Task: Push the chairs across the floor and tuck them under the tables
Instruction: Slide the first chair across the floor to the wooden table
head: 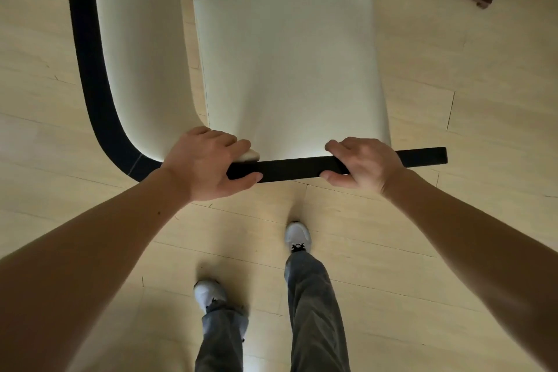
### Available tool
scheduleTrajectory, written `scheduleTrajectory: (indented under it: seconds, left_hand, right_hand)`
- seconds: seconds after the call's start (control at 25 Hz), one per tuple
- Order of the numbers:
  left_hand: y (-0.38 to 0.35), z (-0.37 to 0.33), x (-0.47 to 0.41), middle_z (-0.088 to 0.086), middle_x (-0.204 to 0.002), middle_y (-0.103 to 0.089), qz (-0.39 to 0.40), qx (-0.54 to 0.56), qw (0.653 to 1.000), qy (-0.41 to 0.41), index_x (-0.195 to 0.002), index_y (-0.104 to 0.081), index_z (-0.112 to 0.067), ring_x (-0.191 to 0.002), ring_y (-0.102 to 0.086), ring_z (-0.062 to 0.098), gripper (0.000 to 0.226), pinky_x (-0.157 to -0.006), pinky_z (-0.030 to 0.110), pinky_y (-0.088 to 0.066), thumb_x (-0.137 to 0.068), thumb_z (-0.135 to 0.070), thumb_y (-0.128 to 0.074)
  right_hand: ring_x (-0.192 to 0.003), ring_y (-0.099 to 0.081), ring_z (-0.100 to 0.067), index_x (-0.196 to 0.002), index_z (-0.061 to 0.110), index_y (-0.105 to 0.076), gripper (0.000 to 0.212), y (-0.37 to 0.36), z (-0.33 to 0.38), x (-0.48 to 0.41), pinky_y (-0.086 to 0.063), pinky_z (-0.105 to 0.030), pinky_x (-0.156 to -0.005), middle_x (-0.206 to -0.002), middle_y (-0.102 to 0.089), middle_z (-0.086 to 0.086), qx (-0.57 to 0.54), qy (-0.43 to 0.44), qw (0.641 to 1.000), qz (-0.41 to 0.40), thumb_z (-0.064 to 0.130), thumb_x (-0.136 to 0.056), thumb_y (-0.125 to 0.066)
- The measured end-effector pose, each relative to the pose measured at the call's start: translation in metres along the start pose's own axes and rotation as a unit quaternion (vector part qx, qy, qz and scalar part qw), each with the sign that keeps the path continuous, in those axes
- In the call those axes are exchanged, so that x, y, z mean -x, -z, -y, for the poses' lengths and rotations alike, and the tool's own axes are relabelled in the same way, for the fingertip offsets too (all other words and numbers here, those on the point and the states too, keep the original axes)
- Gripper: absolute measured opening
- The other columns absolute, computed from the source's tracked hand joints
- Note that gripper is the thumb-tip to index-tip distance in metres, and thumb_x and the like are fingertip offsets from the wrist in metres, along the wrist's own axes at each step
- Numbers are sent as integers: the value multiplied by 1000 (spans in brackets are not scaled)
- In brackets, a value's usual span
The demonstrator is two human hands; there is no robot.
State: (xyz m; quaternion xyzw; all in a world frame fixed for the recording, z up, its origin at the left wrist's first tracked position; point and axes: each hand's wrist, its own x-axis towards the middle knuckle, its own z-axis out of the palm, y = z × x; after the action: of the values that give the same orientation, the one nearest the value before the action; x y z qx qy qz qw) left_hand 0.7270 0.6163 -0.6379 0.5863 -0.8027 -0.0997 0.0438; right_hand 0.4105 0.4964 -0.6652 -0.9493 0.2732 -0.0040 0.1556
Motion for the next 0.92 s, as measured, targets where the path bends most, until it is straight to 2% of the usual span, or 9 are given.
scheduleTrajectory:
  seconds: [0.2, 0.4, 0.64, 0.92]
  left_hand:
    - [12, 34, 31, -2, -90, -72, 46, -5, 998, -45, -114, -63, -22, -83, -68, 24, 69, -80, 38, -50, -88, -75, -27]
    - [18, 61, 50, -3, -88, -71, 64, -14, 996, -67, -109, -64, -25, -80, -66, 22, 70, -80, 38, -49, -88, -77, -23]
    - [20, 67, 45, 1, -77, -67, 61, -18, 995, -77, -106, -65, -18, -70, -62, 24, 73, -71, 39, -47, -89, -75, -24]
    - [25, 89, 16, 1, -70, -64, 43, -37, 993, -101, -101, -68, -19, -61, -58, 24, 70, -62, 33, -40, -90, -75, -27]
  right_hand:
    - [-46, -47, -31, -97, 1, -61, 65, -19, 58, -1, -38, -28, -41, -58, -51, -10, 4, -36, 999, -28, 62, -88, -41]
    - [-47, -49, -30, -100, 0, -62, 64, -31, 94, -10, -42, -31, -41, -57, -51, -9, -1, -44, 999, -30, 60, -90, -41]
    - [-49, -54, -32, -100, 0, -66, 63, -24, 97, -19, -47, -36, -42, -57, -55, -10, -12, -58, 998, -25, 57, -87, -42]
    - [-49, -57, -31, -101, 2, -67, 65, -18, 87, -43, -45, -31, -45, -55, -56, -8, -7, -83, 996, -18, 59, -85, -40]
